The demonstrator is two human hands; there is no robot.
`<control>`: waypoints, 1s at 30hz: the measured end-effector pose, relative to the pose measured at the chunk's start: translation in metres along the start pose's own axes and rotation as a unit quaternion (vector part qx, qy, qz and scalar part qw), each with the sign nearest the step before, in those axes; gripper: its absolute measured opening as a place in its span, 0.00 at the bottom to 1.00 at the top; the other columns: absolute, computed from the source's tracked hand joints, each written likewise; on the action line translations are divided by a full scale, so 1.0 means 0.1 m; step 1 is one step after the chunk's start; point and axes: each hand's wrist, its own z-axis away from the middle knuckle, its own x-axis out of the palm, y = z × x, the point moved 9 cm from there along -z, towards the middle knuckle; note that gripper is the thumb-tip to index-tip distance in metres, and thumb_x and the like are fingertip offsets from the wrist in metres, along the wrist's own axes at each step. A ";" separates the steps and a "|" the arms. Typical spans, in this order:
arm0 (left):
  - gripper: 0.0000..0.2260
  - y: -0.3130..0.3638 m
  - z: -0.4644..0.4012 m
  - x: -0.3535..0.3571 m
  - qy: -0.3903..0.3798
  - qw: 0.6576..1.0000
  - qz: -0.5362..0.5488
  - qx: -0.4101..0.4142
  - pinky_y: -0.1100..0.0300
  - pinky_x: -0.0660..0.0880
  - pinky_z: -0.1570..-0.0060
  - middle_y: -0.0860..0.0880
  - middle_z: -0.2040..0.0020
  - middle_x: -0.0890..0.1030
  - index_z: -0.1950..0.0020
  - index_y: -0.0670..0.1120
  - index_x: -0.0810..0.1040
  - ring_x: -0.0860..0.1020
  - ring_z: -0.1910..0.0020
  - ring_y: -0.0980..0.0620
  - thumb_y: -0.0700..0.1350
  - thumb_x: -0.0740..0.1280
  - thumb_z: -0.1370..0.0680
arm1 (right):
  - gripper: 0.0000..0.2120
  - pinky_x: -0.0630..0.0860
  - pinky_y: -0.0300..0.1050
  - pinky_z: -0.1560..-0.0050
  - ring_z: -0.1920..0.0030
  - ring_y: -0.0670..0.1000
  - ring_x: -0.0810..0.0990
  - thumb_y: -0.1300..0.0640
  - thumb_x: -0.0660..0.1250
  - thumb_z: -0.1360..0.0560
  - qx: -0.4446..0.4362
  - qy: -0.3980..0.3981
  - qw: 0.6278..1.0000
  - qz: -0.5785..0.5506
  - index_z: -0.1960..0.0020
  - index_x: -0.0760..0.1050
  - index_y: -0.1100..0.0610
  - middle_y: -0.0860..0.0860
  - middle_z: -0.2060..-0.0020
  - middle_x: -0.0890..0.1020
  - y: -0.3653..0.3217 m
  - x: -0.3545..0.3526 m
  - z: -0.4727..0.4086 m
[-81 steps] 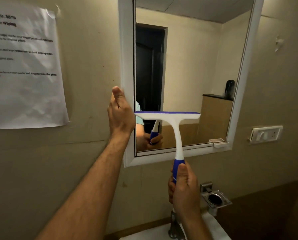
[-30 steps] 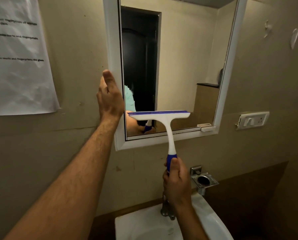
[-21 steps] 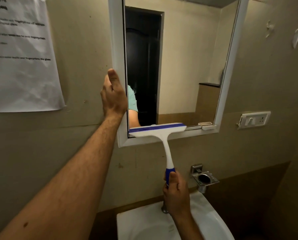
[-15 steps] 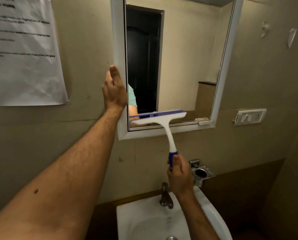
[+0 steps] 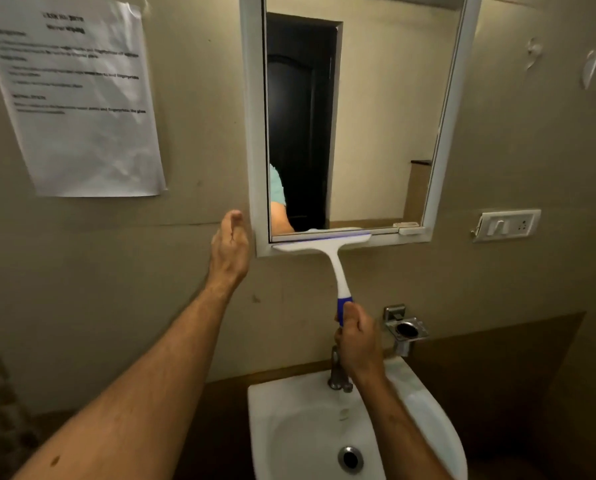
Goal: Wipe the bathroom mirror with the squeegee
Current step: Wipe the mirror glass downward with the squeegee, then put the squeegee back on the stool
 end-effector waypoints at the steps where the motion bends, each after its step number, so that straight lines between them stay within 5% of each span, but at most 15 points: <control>1: 0.26 -0.09 0.10 0.00 -0.003 1.000 -0.014 0.006 0.55 0.57 0.30 0.43 0.27 0.66 0.26 0.45 0.62 0.63 0.28 0.46 0.58 0.46 0.18 | 0.23 0.73 0.55 0.64 0.68 0.53 0.72 0.36 0.51 0.25 -0.003 0.000 1.000 -0.004 0.59 0.73 0.53 0.50 0.70 0.73 -0.06 -0.01 0.02; 9: 0.39 -0.75 0.79 -0.18 -0.048 0.986 -0.157 0.013 0.49 0.49 0.27 0.50 0.22 0.52 0.22 0.50 0.51 0.49 0.24 0.52 0.71 0.38 0.26 | 0.19 0.68 0.45 0.70 0.72 0.49 0.70 0.39 0.52 0.22 -0.006 -0.017 0.996 -0.088 0.57 0.72 0.52 0.51 0.70 0.73 -0.33 0.20 0.29; 18: 0.38 -1.77 1.97 -0.61 -0.126 0.949 -0.288 -0.038 0.51 0.51 0.27 0.51 0.22 0.47 0.22 0.50 0.44 0.45 0.24 0.54 0.70 0.37 0.26 | 0.19 0.67 0.46 0.69 0.73 0.50 0.69 0.37 0.52 0.24 0.056 -0.062 0.996 -0.037 0.60 0.72 0.50 0.50 0.72 0.72 0.30 0.82 1.06; 30: 0.36 -3.28 2.80 -2.42 -0.209 0.899 -0.382 -0.053 0.55 0.52 0.26 0.49 0.22 0.52 0.22 0.47 0.49 0.48 0.24 0.54 0.67 0.41 0.24 | 0.11 0.62 0.40 0.79 0.77 0.46 0.66 0.41 0.61 0.24 0.278 -0.143 0.947 -0.078 0.51 0.72 0.48 0.50 0.72 0.72 0.87 2.76 2.91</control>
